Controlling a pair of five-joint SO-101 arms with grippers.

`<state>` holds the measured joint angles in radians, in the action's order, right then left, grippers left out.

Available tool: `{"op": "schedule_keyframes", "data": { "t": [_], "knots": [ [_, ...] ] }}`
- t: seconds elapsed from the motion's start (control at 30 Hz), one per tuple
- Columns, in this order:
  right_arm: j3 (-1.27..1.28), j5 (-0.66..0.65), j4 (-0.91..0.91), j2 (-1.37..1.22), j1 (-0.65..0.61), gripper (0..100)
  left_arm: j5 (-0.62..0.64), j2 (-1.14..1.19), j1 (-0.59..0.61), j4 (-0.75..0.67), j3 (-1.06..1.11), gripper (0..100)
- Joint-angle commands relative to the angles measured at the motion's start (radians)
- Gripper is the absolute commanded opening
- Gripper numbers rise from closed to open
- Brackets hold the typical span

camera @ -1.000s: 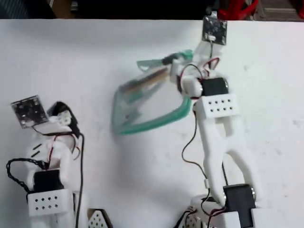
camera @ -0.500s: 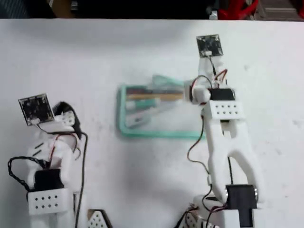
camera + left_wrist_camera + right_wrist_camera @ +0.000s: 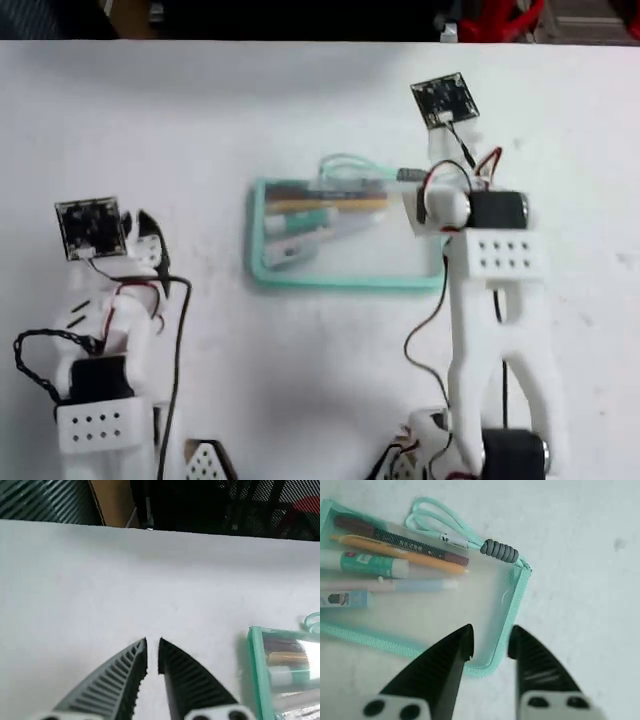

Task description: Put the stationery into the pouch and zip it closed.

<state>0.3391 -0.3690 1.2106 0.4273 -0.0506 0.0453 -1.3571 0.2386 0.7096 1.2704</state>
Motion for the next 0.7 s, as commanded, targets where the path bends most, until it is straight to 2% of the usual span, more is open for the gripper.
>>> {"op": "schedule_keyframes", "data": {
  "t": [0.0,0.13,0.23,0.43,0.5,0.6,0.67],
  "knots": [
    [-0.043,-0.028,0.048,0.117,0.002,6.1,-0.095,0.007,-0.022,0.101,-0.189,3],
    [-0.044,-0.026,0.065,0.248,-0.039,1.2,-0.212,0.008,-0.022,0.236,-0.414,2],
    [-0.046,-0.026,0.059,0.389,-0.108,1.7,-0.244,0.008,-0.022,0.356,-0.611,2],
    [-0.117,-0.023,0.062,0.769,-0.39,1.6,-0.256,0.007,-0.025,0.597,-0.994,2],
    [-0.124,0.023,0.058,0.891,-0.452,1.6,-0.256,0.002,-0.064,0.683,-1.088,2],
    [-0.118,0.135,0.067,1.035,-0.429,1.6,-0.259,-0.019,-0.177,0.812,-1.221,2],
    [-0.118,0.173,0.099,1.11,-0.378,1.6,-0.262,-0.068,-0.223,0.839,-1.272,2]
  ]
}}
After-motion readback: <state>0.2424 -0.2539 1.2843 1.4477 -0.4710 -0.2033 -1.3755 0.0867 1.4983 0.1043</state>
